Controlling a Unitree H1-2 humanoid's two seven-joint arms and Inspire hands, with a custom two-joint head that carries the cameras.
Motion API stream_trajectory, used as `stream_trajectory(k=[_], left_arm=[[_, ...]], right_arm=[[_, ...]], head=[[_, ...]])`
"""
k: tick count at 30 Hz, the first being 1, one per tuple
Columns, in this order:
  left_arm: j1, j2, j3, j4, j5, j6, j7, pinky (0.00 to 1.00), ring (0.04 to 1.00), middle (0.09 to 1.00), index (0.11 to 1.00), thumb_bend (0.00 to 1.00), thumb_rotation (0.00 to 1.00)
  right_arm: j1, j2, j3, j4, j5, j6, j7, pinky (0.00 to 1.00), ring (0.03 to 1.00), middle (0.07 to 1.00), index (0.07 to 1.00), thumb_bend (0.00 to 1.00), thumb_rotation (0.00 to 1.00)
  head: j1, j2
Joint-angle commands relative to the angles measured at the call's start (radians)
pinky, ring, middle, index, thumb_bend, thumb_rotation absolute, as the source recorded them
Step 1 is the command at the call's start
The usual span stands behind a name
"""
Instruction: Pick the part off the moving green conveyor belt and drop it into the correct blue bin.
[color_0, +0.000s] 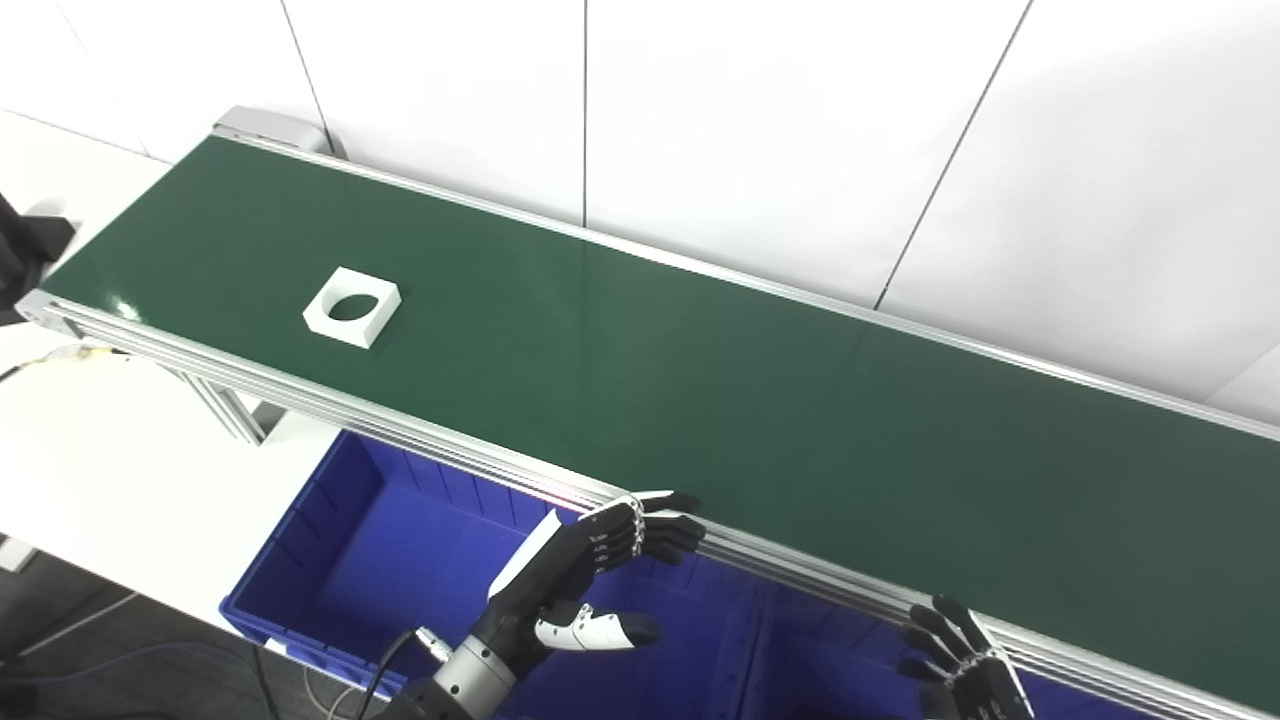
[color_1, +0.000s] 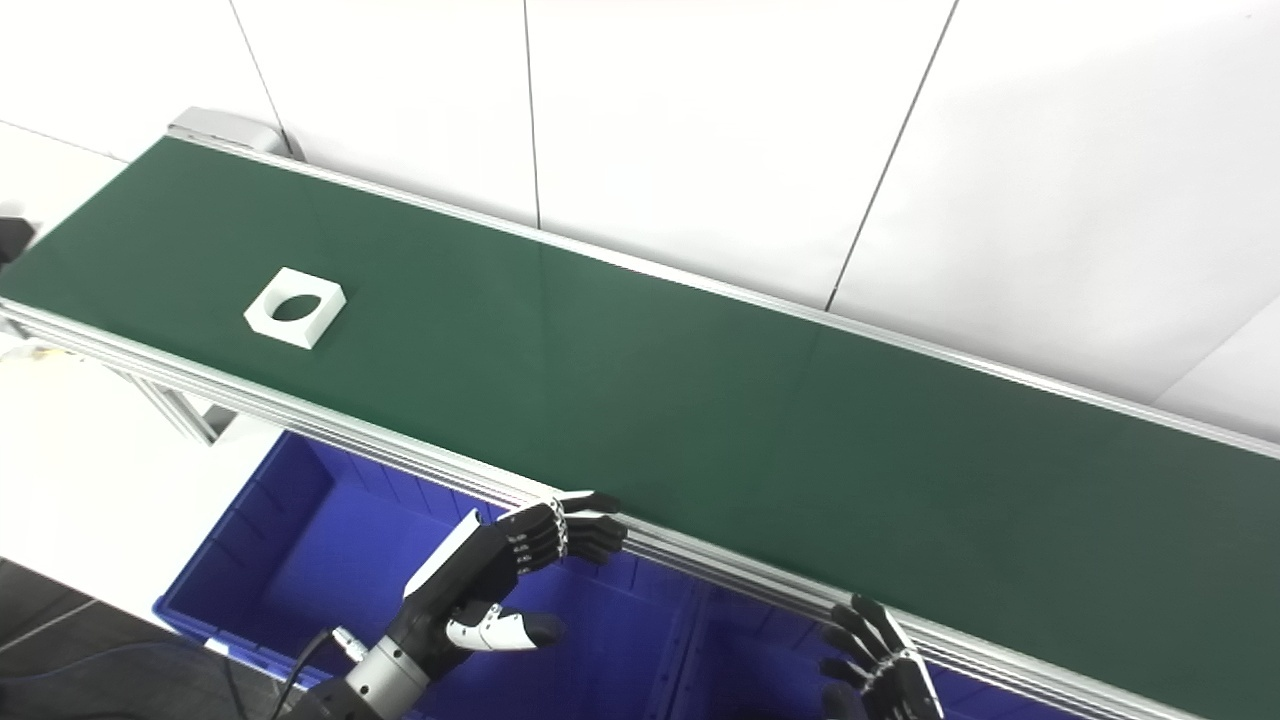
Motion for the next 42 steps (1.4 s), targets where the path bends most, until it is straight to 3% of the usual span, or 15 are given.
stream_trajectory(k=[1,12,16,23,26,32,42], left_arm=[[-0.008,0.007,0.006,-0.041,-0.008,-0.037,0.000,0.70,0.724,0.740,0.799,0.92,0.54],[-0.019,0.051,0.043,-0.186,-0.012,0.053,0.002,0.71,0.723,0.744,0.796,0.92,0.55],[-0.043,0.092,0.068,-0.226,-0.036,0.062,-0.012,0.73,0.742,0.756,0.812,0.91,0.55],[-0.088,0.172,0.136,-0.325,-0.036,0.145,-0.009,0.75,0.766,0.777,0.821,0.90,0.58],[-0.110,0.204,0.159,-0.341,-0.056,0.171,-0.014,0.75,0.771,0.783,0.819,0.90,0.57],[-0.158,0.280,0.218,-0.375,-0.019,0.282,-0.015,0.76,0.806,0.810,0.833,0.92,0.57],[-0.290,0.384,0.296,-0.327,0.003,0.342,-0.035,0.76,0.791,0.807,0.821,0.90,0.47]], right_arm=[[-0.008,0.002,-0.003,-0.013,0.007,-0.060,0.014,0.63,0.737,0.774,0.820,0.54,0.68],[-0.014,0.005,-0.006,-0.007,0.015,-0.060,0.017,0.62,0.726,0.768,0.816,0.52,0.66],[-0.014,0.006,-0.006,-0.010,0.020,-0.060,0.019,0.62,0.729,0.771,0.817,0.51,0.65],[-0.015,0.003,-0.008,-0.011,0.026,-0.059,0.023,0.64,0.743,0.779,0.824,0.53,0.66],[-0.016,0.002,-0.011,-0.009,0.031,-0.060,0.028,0.64,0.744,0.780,0.825,0.53,0.67],[-0.022,0.007,-0.021,-0.005,0.024,-0.060,0.029,0.64,0.737,0.774,0.820,0.55,0.68],[-0.030,0.008,-0.026,-0.003,0.030,-0.059,0.039,0.63,0.737,0.774,0.817,0.51,0.65]], head=[[0.003,0.002],[0.009,0.005],[0.009,0.008],[0.013,0.019],[0.015,0.022],[0.015,0.029],[0.016,0.037]])
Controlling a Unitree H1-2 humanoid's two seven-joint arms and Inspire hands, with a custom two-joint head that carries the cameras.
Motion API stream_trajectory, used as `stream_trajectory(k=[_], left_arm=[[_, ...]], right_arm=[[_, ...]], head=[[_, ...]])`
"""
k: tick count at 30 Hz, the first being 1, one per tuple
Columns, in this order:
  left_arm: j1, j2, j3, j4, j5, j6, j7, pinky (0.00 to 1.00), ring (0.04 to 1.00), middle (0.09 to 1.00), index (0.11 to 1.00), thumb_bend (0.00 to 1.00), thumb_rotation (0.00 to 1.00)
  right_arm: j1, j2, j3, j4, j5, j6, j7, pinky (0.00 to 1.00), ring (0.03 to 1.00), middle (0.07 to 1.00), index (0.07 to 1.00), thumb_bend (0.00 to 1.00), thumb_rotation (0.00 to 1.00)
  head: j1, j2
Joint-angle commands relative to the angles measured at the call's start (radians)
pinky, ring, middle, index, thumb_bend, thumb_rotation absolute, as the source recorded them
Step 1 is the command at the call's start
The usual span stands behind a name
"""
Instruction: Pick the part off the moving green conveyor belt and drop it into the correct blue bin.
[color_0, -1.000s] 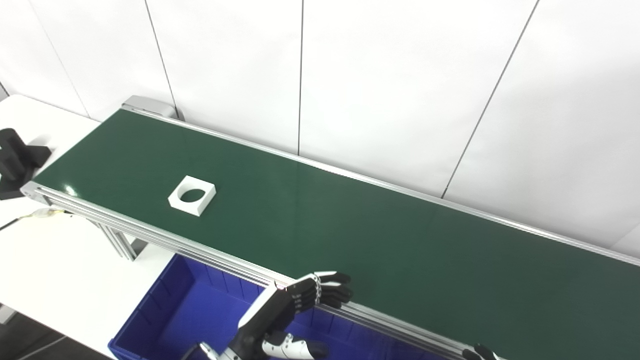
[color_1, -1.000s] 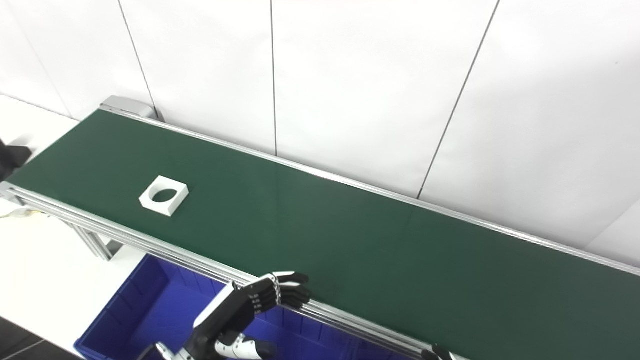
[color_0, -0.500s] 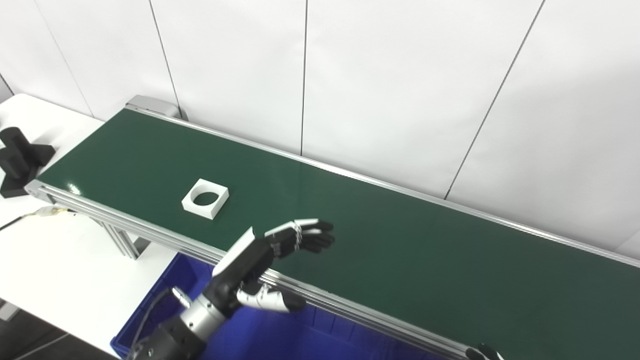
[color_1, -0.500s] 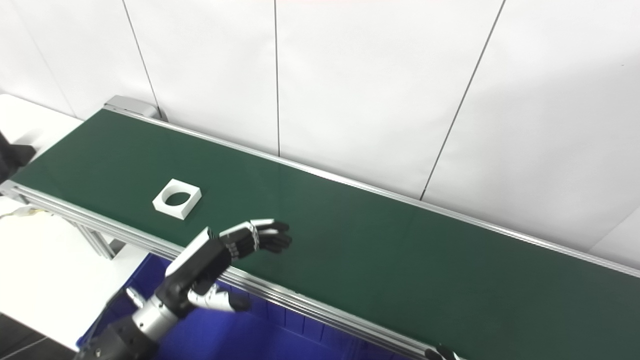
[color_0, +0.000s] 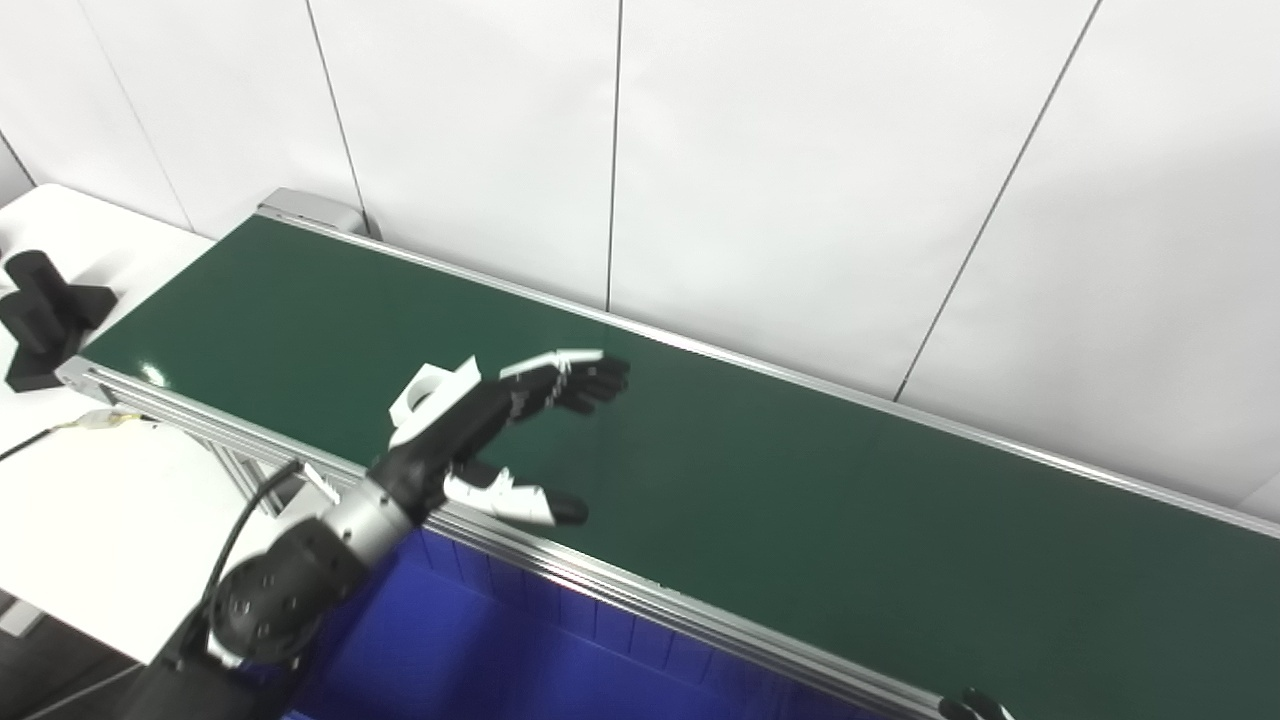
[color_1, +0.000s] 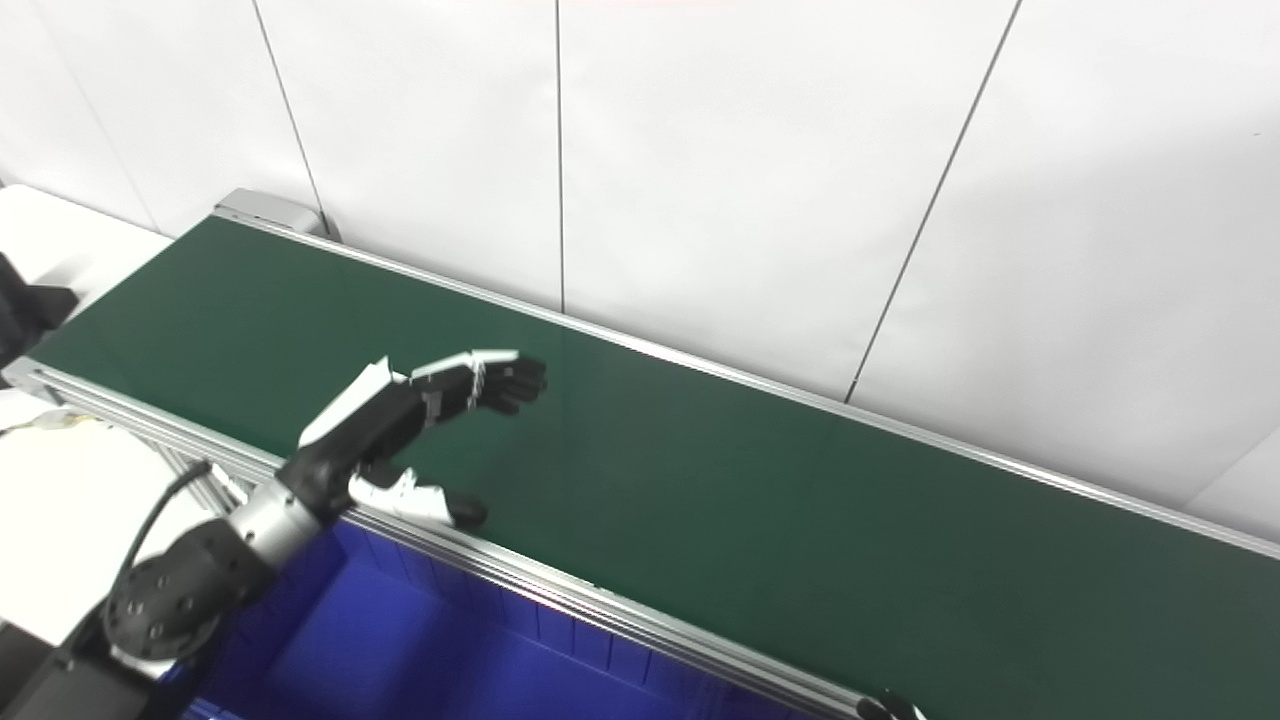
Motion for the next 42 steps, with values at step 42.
stream_trajectory(k=[42], left_arm=[[-0.345,0.296,-0.149,0.340,0.510,0.047,-0.113,0.81,0.853,0.857,0.845,0.95,0.23]], right_arm=[[-0.006,0.011,-0.012,-0.014,0.003,-0.060,0.019,0.63,0.731,0.769,0.817,0.51,0.66]], head=[[0.000,0.009]])
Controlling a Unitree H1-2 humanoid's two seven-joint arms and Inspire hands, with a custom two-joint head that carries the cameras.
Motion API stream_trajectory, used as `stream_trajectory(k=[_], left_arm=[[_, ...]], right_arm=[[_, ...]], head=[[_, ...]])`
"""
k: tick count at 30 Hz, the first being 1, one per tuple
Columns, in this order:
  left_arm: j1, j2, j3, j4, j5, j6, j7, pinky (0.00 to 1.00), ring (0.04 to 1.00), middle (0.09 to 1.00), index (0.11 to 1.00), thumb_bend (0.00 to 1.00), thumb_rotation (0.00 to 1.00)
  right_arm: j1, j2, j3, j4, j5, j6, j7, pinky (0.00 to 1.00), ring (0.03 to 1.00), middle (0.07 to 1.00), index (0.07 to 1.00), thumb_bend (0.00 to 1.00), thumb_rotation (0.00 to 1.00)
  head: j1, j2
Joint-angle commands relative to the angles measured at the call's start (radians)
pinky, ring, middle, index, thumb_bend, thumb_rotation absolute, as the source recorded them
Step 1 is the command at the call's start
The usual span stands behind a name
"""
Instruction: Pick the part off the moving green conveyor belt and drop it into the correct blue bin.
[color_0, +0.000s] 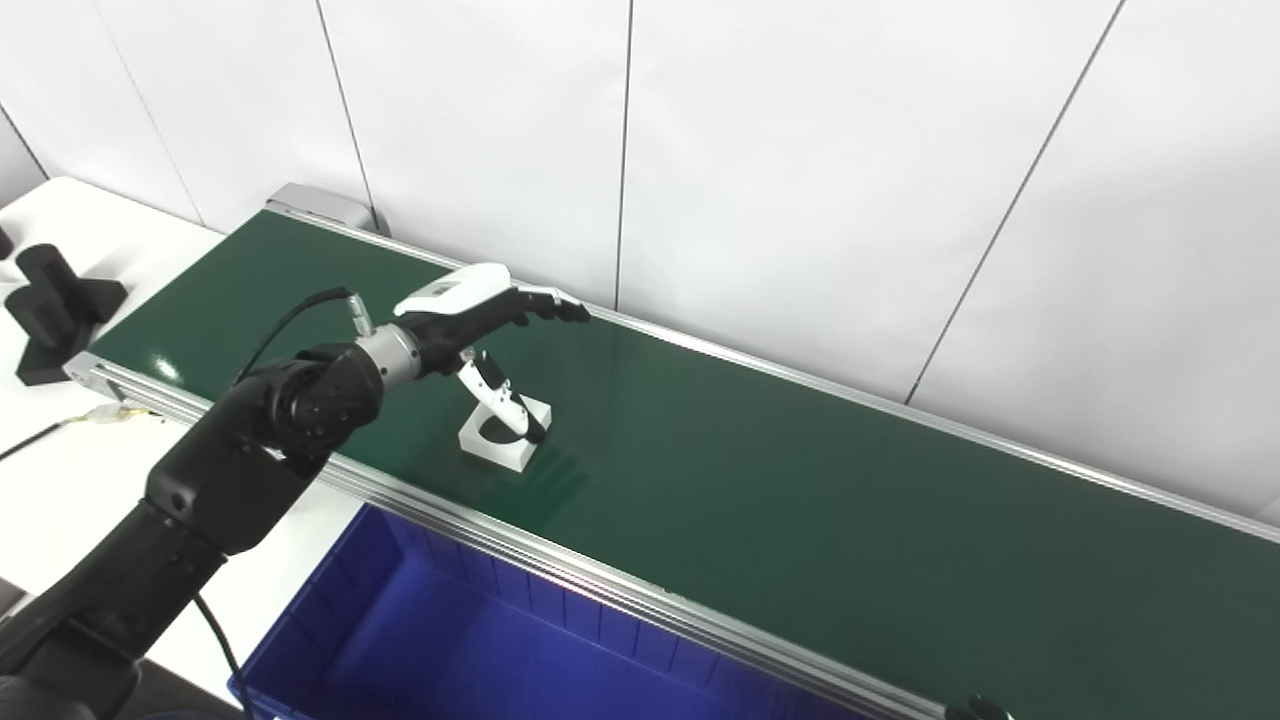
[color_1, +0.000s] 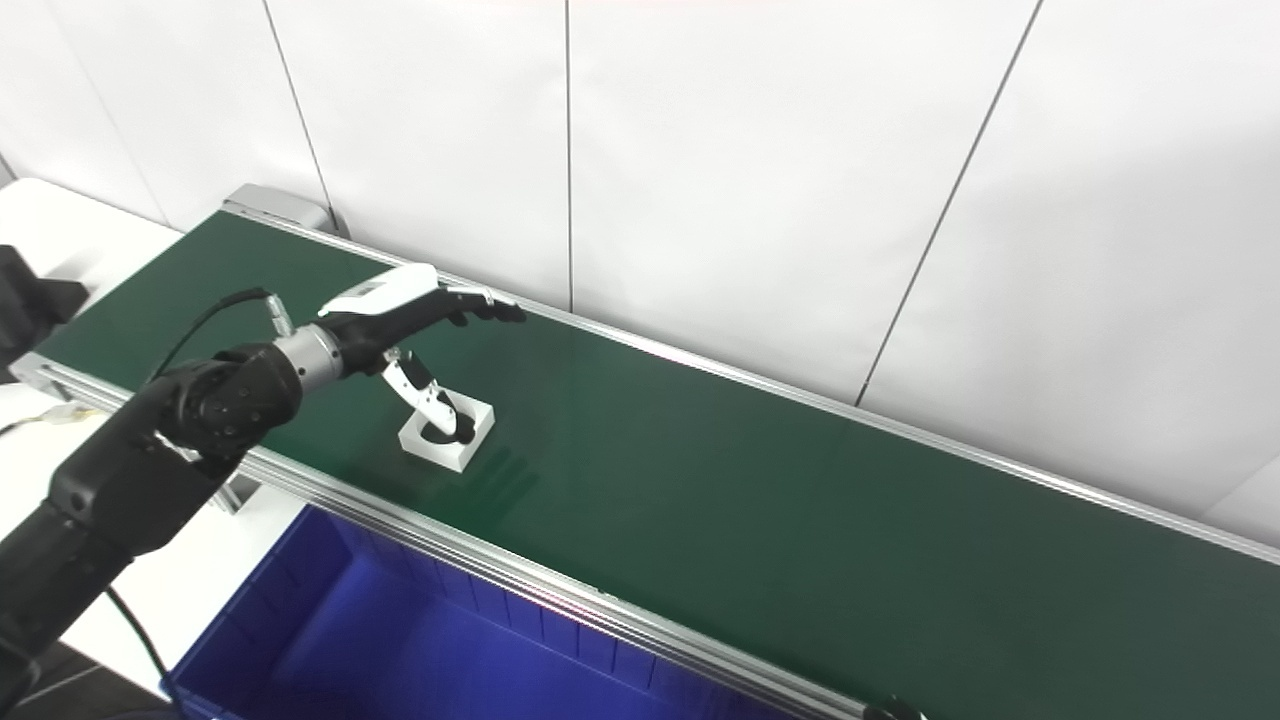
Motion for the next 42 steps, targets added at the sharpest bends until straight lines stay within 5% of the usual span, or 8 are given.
stream_trajectory(k=[1,16,42], left_arm=[[-0.043,0.039,-0.003,-0.011,0.025,-0.025,0.008,0.81,0.852,0.854,0.845,0.95,0.23],[-0.067,0.002,-0.121,0.007,0.162,-0.023,-0.004,0.79,0.852,0.875,0.885,0.95,0.25],[-0.224,-0.060,-0.271,0.335,0.335,-0.120,0.095,0.74,0.797,0.833,0.846,0.95,0.22]], right_arm=[[0.000,0.007,-0.003,-0.033,0.000,-0.060,0.007,0.62,0.729,0.768,0.817,0.51,0.66],[0.003,0.007,-0.002,-0.041,-0.009,-0.060,0.004,0.62,0.728,0.769,0.819,0.52,0.67],[0.027,0.015,0.005,-0.062,-0.016,-0.059,0.003,0.62,0.727,0.768,0.815,0.56,0.67]], head=[[-0.002,0.003],[-0.008,0.009],[-0.032,0.024]])
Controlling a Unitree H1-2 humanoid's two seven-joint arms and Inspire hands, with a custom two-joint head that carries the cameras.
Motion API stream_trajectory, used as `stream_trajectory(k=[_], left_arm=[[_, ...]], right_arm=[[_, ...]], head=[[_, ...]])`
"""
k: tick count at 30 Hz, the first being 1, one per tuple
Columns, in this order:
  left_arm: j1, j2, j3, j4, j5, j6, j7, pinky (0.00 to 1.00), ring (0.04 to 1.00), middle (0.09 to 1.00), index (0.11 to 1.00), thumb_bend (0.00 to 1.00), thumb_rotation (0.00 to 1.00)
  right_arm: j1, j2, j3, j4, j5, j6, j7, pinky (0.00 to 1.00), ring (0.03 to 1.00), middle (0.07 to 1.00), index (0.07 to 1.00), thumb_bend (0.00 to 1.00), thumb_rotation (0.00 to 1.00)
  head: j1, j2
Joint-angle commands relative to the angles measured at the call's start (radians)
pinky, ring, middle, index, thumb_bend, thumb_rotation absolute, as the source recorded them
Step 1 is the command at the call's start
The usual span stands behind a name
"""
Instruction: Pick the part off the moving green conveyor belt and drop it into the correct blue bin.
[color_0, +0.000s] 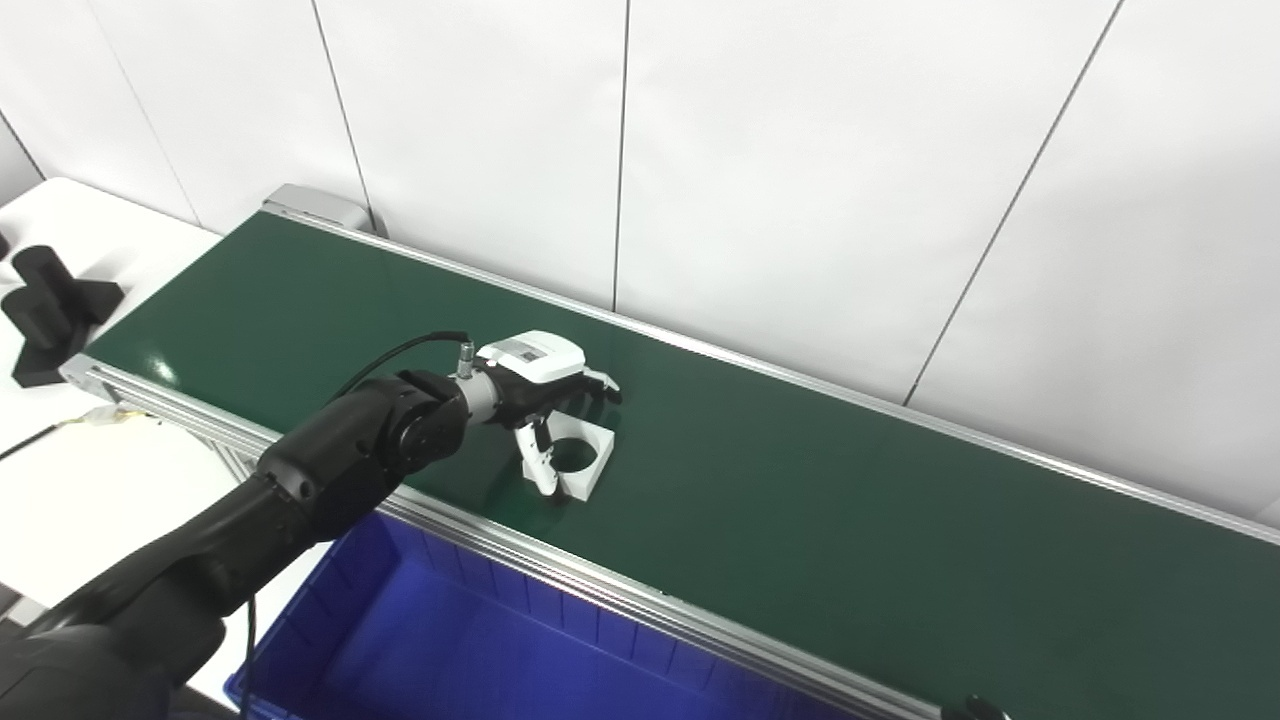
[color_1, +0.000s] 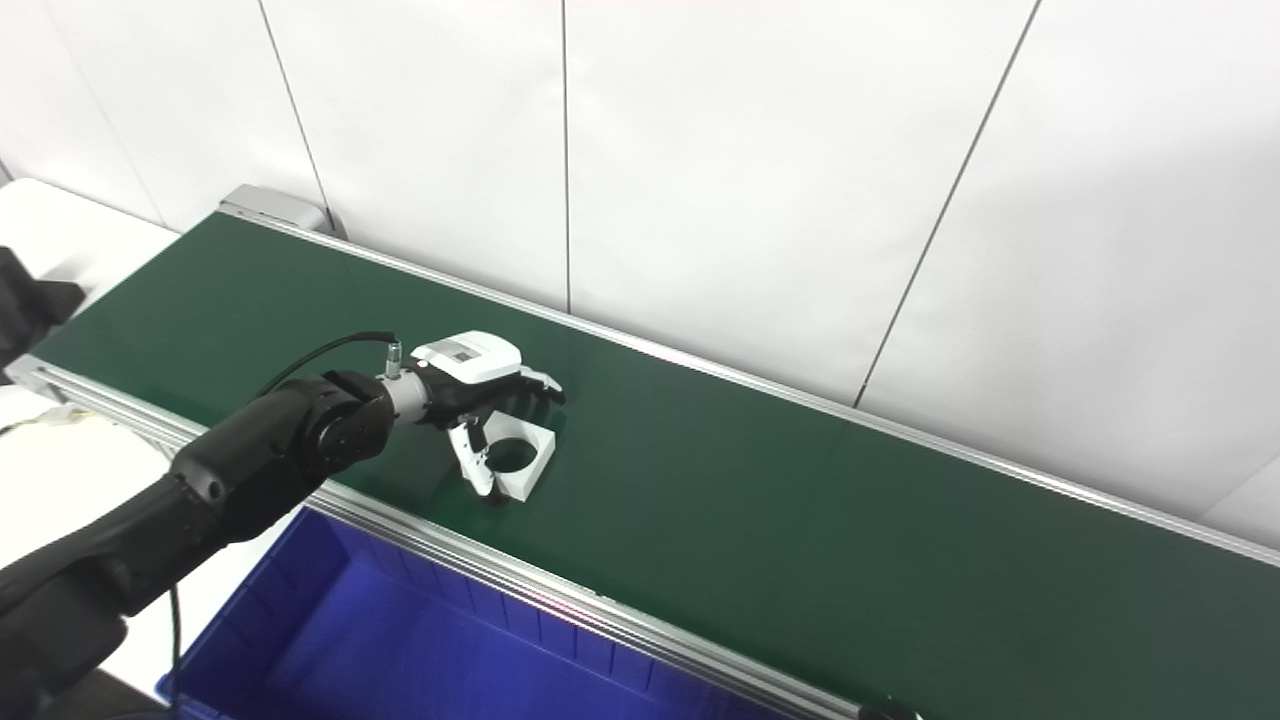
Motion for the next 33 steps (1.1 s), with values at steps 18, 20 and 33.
stream_trajectory(k=[18,20,33], left_arm=[[0.031,-0.004,-0.095,0.018,0.066,-0.089,0.161,0.59,0.523,0.507,0.505,0.60,0.02],[0.035,-0.001,-0.093,0.000,0.056,-0.083,0.151,0.59,0.490,0.486,0.494,0.55,0.00],[0.050,0.004,-0.075,-0.051,0.014,-0.063,0.091,0.57,0.439,0.448,0.508,0.53,0.00]], right_arm=[[0.020,0.006,0.005,-0.051,-0.006,-0.058,0.004,0.63,0.730,0.772,0.818,0.56,0.66],[0.020,0.005,0.005,-0.052,-0.009,-0.058,0.003,0.63,0.730,0.771,0.817,0.56,0.66],[0.022,0.005,0.005,-0.060,0.001,-0.054,0.006,0.63,0.734,0.773,0.818,0.58,0.67]], head=[[-0.017,0.018],[-0.018,0.021],[-0.021,0.028]])
